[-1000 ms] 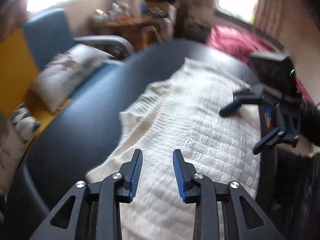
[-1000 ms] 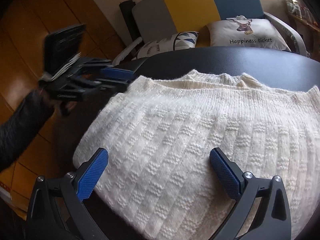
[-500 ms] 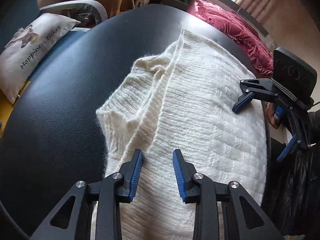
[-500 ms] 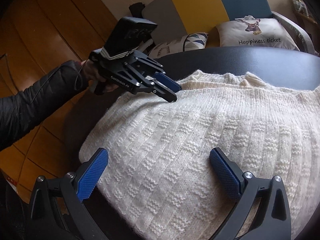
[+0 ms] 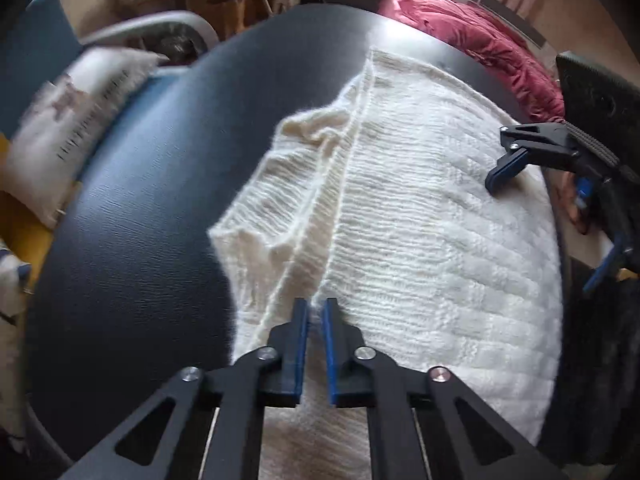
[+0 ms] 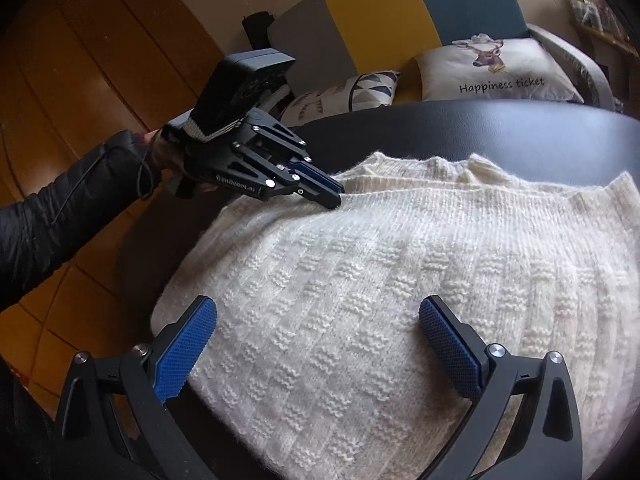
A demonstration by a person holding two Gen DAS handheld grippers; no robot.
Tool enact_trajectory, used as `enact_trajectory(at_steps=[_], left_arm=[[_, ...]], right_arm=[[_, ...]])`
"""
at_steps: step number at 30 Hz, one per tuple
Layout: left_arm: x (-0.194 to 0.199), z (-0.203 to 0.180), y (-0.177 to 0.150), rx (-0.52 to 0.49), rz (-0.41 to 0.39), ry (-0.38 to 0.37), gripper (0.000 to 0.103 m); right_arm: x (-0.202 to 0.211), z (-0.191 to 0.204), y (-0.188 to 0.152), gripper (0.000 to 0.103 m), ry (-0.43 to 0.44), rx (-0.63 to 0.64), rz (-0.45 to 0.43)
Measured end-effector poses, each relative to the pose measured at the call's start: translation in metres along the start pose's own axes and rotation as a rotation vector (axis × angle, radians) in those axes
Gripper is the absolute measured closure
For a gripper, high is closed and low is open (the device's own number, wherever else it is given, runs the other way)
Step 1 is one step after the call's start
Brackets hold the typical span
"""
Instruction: Fold clothes
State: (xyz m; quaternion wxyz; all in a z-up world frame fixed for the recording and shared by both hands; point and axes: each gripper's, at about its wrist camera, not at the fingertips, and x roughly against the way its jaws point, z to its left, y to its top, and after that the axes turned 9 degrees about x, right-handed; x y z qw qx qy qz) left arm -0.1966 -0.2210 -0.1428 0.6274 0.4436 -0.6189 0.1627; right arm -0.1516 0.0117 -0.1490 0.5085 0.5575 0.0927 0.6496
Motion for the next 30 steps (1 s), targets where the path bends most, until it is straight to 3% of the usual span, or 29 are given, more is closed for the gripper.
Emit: enact_trajectory(at_steps=[6, 10, 13, 15, 25, 27, 28, 30], left_arm=[[0.019, -0.015, -0.015, 0.032, -0.138, -0.003, 0.101], [0.022, -0.012, -0.02, 0.072, -0.171, 0.011, 0.099], [0.008, -0.012, -0.019, 0.027, -0.115, 0.049, 0.093], [0.002, -0.009, -0.018, 0.008, -0.068, 0.02, 0.082], [-0.006, 0.005, 0.003, -0.008, 0.034, -0.071, 0.077], [-0.008, -0.003, 0.0, -0.03, 0.052, -0.075, 0.081], [-0.006, -0.007, -0.001, -0.046, 0.041, -0.056, 0.093], [-0.003, -0.014, -0.005, -0.06, 0.009, -0.004, 0.097]], right_arm=[[-0.009, 0.008, 0.012, 0.0, -0.043, 0.04, 0.037], [-0.006, 0.013, 0.017, 0.0, -0.056, 0.068, 0.042], [-0.004, 0.014, 0.018, 0.0, -0.048, 0.064, 0.039], [-0.007, 0.013, 0.018, 0.0, -0.053, 0.058, 0.047], [-0.003, 0.013, 0.026, 0.0, -0.017, 0.087, 0.065], [-0.009, 0.013, 0.032, 0.0, -0.088, 0.11, 0.127], [-0.014, 0.011, 0.034, 0.0, -0.146, 0.118, 0.18], [-0.032, 0.001, 0.032, 0.0, -0.239, 0.117, 0.333]])
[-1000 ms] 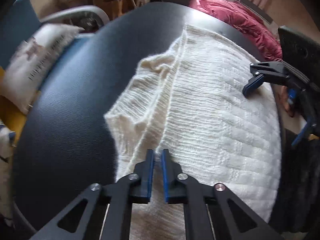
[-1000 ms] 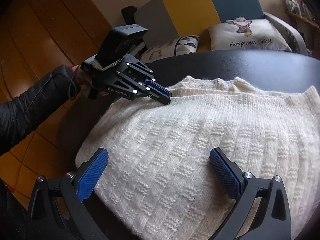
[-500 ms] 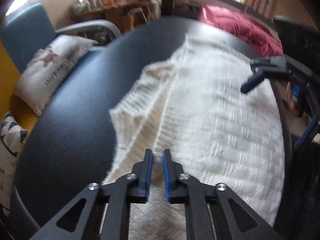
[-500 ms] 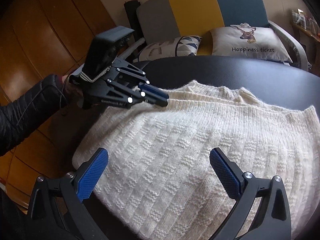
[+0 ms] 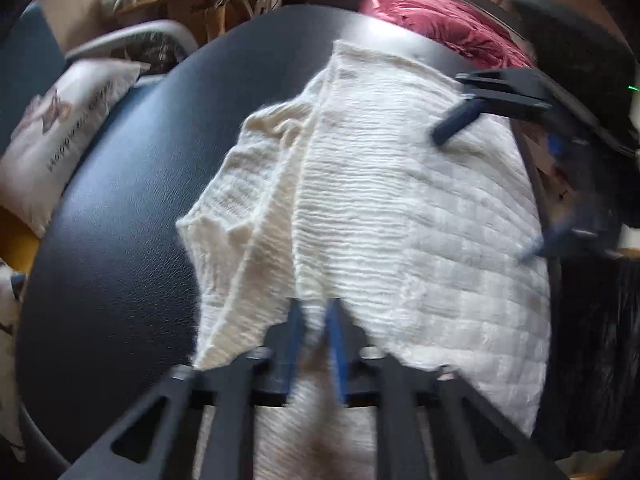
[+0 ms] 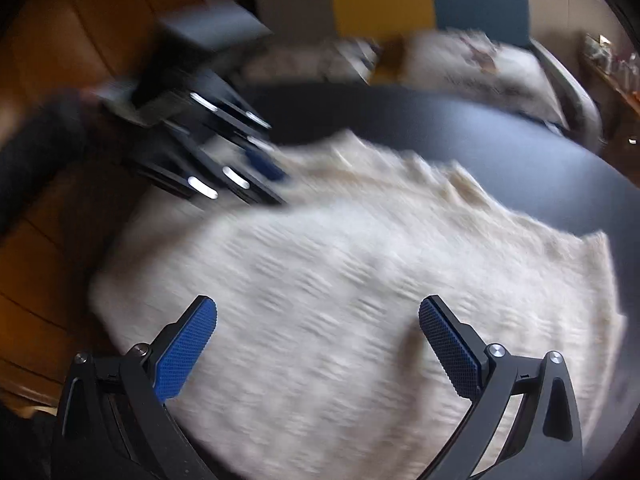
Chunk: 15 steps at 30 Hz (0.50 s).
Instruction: Fold clothes
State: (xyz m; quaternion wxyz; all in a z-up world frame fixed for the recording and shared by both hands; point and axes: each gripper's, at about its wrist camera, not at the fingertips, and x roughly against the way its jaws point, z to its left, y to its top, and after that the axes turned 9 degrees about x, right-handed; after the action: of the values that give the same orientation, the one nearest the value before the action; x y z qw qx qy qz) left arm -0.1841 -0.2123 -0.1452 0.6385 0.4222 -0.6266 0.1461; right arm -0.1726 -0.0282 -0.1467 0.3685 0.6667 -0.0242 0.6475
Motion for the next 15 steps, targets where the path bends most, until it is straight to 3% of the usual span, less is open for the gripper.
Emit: enact_trajectory(at_steps=[1, 5, 9, 15], left_arm=[[0.0, -0.002, -0.002, 0.014, -0.02, 0.046, 0.098], [0.012, -0.003, -0.012, 0.133, -0.144, 0.163, 0.098], [0.03, -0.001, -0.021, 0.235, -0.252, 0.239, 0.098], [0.019, 0.005, -0.016, 0.258, -0.245, 0.284, 0.098]], right_arm=[[-0.01, -0.001, -0.001, 0.0, -0.018, 0.005, 0.055], [-0.017, 0.013, 0.001, 0.0, -0.11, 0.04, 0.047], [-0.005, 0.012, 0.004, 0.0, -0.111, -0.004, 0.032], [0.018, 0.008, 0.025, 0.0, -0.167, 0.02, 0.019]])
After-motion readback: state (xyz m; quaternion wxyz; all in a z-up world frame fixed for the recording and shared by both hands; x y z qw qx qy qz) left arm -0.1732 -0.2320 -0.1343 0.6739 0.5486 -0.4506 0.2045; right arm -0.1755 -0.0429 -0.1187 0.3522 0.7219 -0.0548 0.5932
